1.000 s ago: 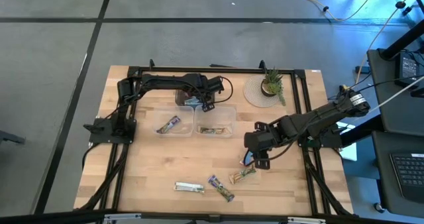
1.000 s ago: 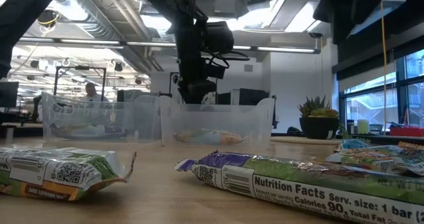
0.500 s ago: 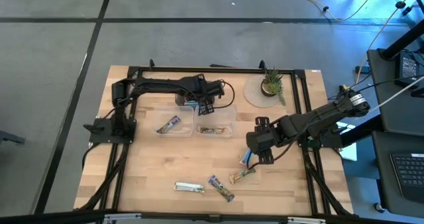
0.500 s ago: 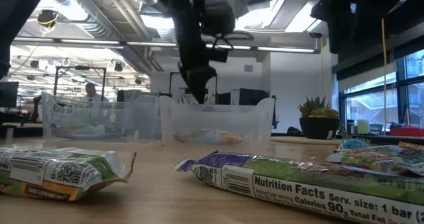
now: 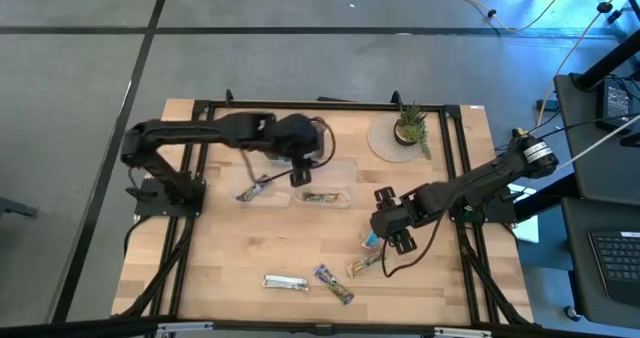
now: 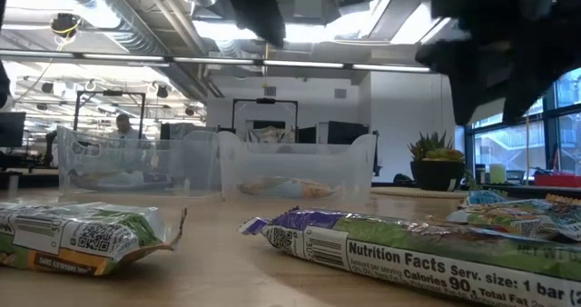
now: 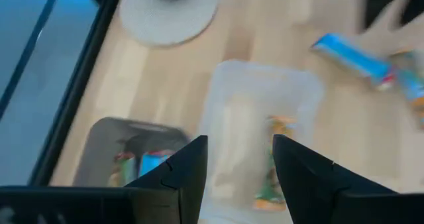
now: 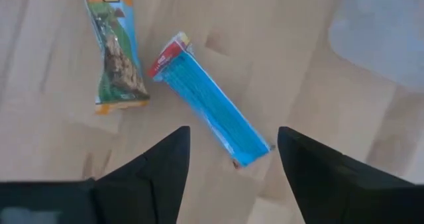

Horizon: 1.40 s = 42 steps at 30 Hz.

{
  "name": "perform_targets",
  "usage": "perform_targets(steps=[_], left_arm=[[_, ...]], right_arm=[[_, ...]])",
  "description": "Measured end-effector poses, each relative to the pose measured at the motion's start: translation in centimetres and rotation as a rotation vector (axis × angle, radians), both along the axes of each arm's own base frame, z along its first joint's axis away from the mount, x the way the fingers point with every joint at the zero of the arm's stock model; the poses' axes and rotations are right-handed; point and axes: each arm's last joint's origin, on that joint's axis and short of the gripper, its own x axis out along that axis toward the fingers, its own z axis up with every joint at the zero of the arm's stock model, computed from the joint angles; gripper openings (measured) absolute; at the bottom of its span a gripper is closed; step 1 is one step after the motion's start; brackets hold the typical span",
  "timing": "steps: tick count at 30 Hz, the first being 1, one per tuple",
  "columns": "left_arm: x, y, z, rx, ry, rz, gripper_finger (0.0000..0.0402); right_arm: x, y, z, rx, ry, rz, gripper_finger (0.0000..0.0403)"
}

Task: Pick and place Granola Bars by type
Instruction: Put the red granola bar into the black bin

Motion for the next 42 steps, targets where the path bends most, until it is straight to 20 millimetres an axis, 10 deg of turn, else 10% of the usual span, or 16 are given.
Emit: perform_targets(steps=[21, 42], left_arm=[[-8.5, -10.6, -4.3, -0.251, -0.426, -0.107, 0.0162], [-9.2, -12.7, -4.4, -0.208, -0.447, -0.069, 0.0161]], right_arm=[[-1.2, -1.3, -6.3, 0.064, -0.097, 0.143, 0.0231], [-0.5, -2.8, -9.0, 0.142, -0.041, 0.037, 0.0185]])
